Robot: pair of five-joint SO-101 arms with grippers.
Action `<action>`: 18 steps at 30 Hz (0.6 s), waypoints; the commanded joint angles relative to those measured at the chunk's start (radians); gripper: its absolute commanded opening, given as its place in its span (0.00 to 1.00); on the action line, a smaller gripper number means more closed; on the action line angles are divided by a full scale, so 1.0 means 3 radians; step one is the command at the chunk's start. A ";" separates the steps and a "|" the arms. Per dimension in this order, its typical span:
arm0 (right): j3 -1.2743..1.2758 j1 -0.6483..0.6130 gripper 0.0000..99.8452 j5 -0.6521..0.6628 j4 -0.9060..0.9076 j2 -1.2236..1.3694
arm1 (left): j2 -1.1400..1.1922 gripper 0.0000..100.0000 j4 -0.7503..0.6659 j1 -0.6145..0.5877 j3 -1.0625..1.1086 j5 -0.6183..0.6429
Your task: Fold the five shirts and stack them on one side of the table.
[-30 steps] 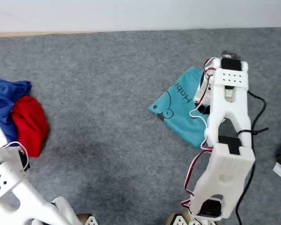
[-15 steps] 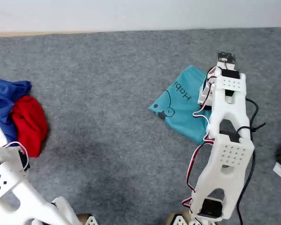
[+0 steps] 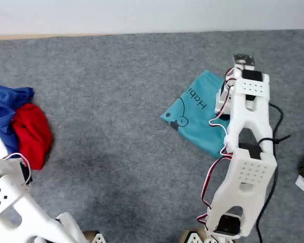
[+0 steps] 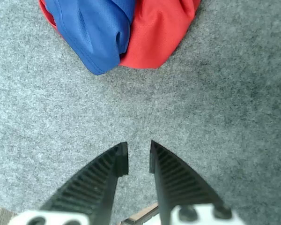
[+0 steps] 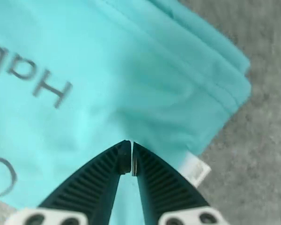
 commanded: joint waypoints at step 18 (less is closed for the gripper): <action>-0.0189 -0.0509 0.38 -0.1672 0.0023 -0.0442 | -0.0051 0.08 0.0087 0.0010 -0.0008 -0.0010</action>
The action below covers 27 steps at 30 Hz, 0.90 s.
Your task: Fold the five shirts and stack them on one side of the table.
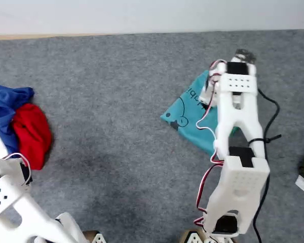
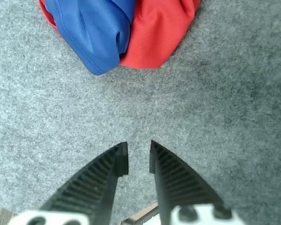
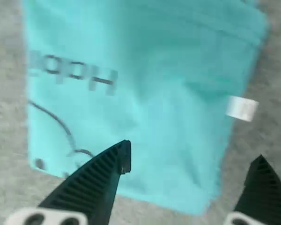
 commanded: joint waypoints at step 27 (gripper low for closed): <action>-0.0573 -0.0043 0.45 -0.0148 -0.0084 0.0601 | -0.0051 0.08 0.0087 0.0005 -0.0003 -0.0010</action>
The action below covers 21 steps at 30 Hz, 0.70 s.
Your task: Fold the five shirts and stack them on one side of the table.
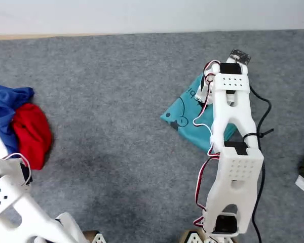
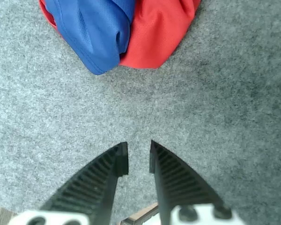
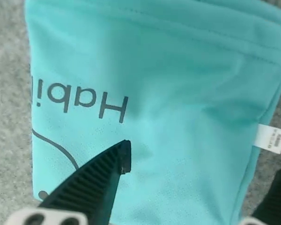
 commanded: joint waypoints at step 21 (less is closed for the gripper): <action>-0.0343 -0.0023 0.25 0.0000 0.0013 0.0724 | -0.0051 0.08 0.0087 0.0005 -0.0013 -0.0010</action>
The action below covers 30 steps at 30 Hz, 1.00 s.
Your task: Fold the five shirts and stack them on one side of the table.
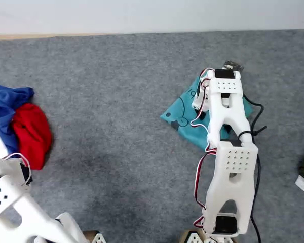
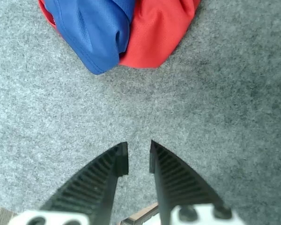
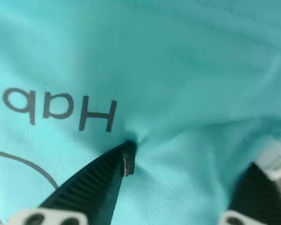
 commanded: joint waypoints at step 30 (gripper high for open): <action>-0.0486 0.0202 0.01 0.0685 0.0775 -0.1107 | -0.0051 0.08 0.0087 0.0005 -0.0038 -0.0010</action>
